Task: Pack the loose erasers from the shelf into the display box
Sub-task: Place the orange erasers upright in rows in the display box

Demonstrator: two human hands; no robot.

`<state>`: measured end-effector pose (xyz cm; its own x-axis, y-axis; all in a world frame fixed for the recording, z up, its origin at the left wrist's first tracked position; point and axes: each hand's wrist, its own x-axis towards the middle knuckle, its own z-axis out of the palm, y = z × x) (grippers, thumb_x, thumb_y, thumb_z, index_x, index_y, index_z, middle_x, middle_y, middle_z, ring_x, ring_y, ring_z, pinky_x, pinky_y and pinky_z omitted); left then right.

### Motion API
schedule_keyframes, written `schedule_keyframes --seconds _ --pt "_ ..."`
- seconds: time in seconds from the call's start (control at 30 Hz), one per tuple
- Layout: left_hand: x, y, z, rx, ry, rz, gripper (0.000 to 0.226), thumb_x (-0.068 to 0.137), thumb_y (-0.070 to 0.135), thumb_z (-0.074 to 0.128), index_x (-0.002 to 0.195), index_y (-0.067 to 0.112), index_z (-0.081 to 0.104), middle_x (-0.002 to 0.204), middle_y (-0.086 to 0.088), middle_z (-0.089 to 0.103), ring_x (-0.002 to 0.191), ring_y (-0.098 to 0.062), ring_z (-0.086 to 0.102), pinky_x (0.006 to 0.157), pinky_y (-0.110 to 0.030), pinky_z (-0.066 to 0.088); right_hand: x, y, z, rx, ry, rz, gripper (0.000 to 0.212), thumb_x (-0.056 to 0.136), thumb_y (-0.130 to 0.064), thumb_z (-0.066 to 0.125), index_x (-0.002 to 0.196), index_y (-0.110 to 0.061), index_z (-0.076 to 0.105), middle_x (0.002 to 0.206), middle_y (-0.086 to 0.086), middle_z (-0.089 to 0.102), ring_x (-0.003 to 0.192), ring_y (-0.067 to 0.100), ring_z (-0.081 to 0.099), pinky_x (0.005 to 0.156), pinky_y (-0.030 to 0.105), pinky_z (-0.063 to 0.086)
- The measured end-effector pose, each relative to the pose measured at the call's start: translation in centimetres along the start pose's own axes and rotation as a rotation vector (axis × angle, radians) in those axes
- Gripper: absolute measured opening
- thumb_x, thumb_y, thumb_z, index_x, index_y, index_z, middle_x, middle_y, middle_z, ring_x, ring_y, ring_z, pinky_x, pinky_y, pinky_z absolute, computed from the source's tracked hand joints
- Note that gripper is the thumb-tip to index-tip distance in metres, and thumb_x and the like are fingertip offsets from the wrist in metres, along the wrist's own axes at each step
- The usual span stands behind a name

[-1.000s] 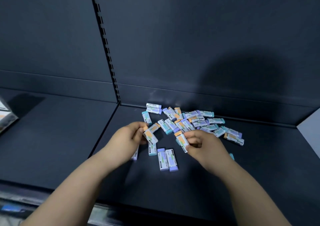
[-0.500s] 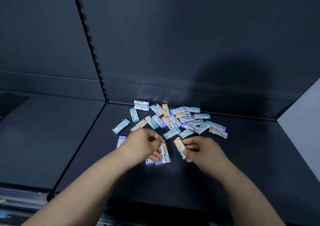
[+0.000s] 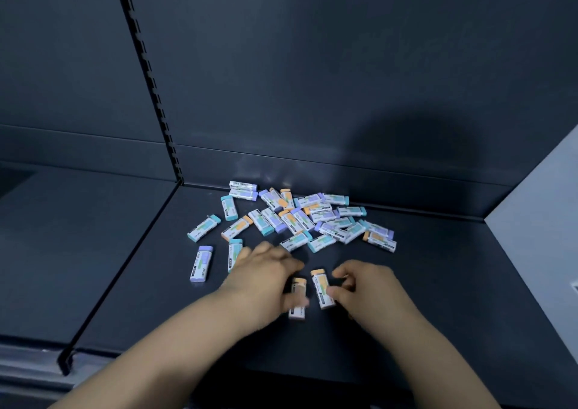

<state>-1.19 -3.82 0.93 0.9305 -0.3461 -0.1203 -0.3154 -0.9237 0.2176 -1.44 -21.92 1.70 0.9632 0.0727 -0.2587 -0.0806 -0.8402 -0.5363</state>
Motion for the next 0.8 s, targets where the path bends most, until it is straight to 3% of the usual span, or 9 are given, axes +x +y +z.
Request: schedule_keyframes --seconds 0.1,0.2,0.43,0.6,0.8 --pt "-0.4 0.0 0.0 0.064 -0.097 0.062 0.085 0.071 0.059 0.064 0.142 0.032 0.027 0.140 0.010 0.032 0.128 -0.014 0.023 0.103 -0.032 0.019 0.9 0.0 -0.9 -0.245 -0.085 -0.203 0.062 0.073 -0.043 0.072 0.129 -0.034 0.046 0.116 -0.015 0.047 0.112 0.007 0.044 0.095 0.025 0.041" --pt "-0.1 0.2 0.6 0.077 -0.066 0.083 0.080 0.072 0.056 0.065 0.140 0.033 0.030 0.136 0.009 0.036 0.125 -0.014 0.025 0.102 -0.032 0.021 2.2 -0.4 -1.0 -0.367 -0.208 -0.337 0.073 0.071 -0.044 0.072 0.135 -0.034 0.039 0.133 -0.015 0.035 0.123 0.009 0.028 0.105 0.025 0.026" --pt "-0.5 -1.1 0.6 -0.056 0.086 0.046 0.067 0.071 0.052 0.065 0.130 0.038 0.037 0.127 0.013 0.039 0.121 -0.011 0.027 0.096 -0.026 0.017 2.8 -0.6 -0.3 -0.313 -0.142 -0.441 0.055 0.068 -0.050 0.070 0.118 -0.040 0.048 0.120 -0.019 0.046 0.117 0.006 0.033 0.099 0.025 0.024" --pt "-1.8 -4.1 -1.1 -0.077 0.185 -0.005 0.072 0.071 0.056 0.064 0.134 0.039 0.034 0.131 0.017 0.038 0.123 -0.006 0.026 0.094 -0.024 0.017 2.9 -3.9 1.3 -0.204 -0.040 -0.527 0.056 0.065 -0.051 0.071 0.116 -0.039 0.051 0.118 -0.022 0.047 0.116 0.004 0.037 0.105 0.028 0.026" --pt "-5.3 -10.8 -3.1 -0.097 0.246 -0.014 0.070 0.071 0.053 0.067 0.132 0.041 0.036 0.130 0.022 0.038 0.121 -0.004 0.027 0.091 -0.021 0.017 2.7 -10.7 5.1 -0.166 0.083 -0.597 0.059 0.065 -0.043 0.075 0.120 -0.032 0.053 0.116 -0.019 0.048 0.116 0.004 0.038 0.102 0.022 0.027"
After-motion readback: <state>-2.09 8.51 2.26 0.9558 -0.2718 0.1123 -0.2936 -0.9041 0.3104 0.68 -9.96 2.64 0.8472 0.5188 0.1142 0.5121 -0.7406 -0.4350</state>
